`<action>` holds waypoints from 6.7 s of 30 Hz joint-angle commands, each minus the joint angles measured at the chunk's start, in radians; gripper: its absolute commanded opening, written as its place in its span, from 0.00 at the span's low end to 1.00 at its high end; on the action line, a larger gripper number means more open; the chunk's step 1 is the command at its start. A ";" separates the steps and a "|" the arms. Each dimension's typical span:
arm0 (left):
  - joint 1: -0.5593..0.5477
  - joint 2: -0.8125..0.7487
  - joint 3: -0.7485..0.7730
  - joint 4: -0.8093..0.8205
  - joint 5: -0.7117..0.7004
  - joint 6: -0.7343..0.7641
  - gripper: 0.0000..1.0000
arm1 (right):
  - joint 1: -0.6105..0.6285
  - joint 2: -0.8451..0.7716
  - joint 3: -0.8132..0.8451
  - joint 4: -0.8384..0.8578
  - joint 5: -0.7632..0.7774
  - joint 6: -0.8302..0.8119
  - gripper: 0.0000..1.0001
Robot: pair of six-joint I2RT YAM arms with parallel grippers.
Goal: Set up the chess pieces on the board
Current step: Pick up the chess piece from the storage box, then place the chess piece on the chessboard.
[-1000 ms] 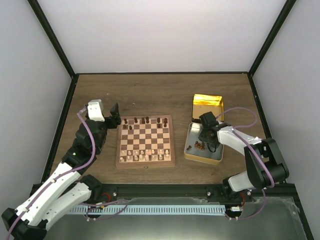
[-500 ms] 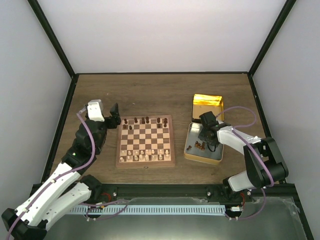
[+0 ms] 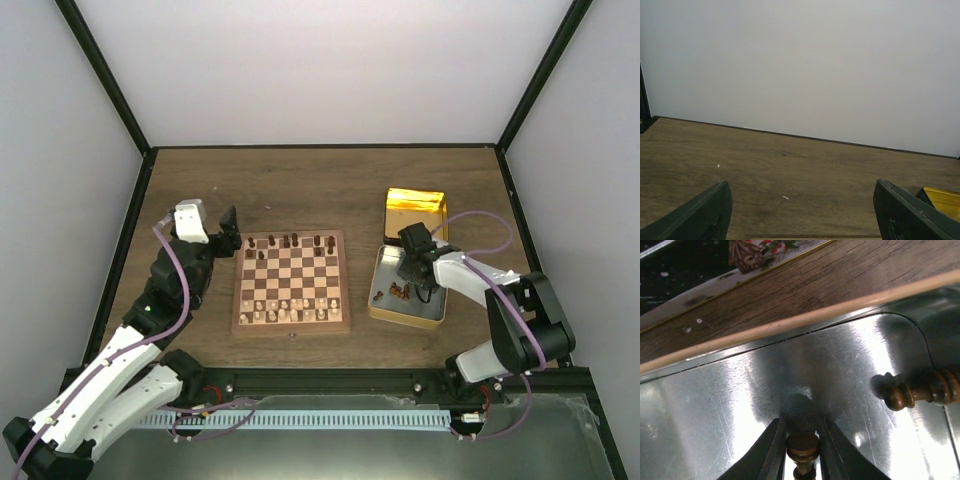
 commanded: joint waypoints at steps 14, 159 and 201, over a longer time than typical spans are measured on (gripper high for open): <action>0.004 0.034 -0.016 0.105 0.321 0.004 0.83 | -0.011 -0.247 0.008 0.097 -0.224 0.157 0.13; 0.164 1.074 0.526 -0.660 0.581 0.021 0.15 | 0.320 -0.320 0.089 0.323 0.013 0.257 0.57; 0.174 0.879 0.525 -0.635 0.621 0.060 0.33 | 0.305 -0.355 0.065 0.242 0.016 0.109 0.58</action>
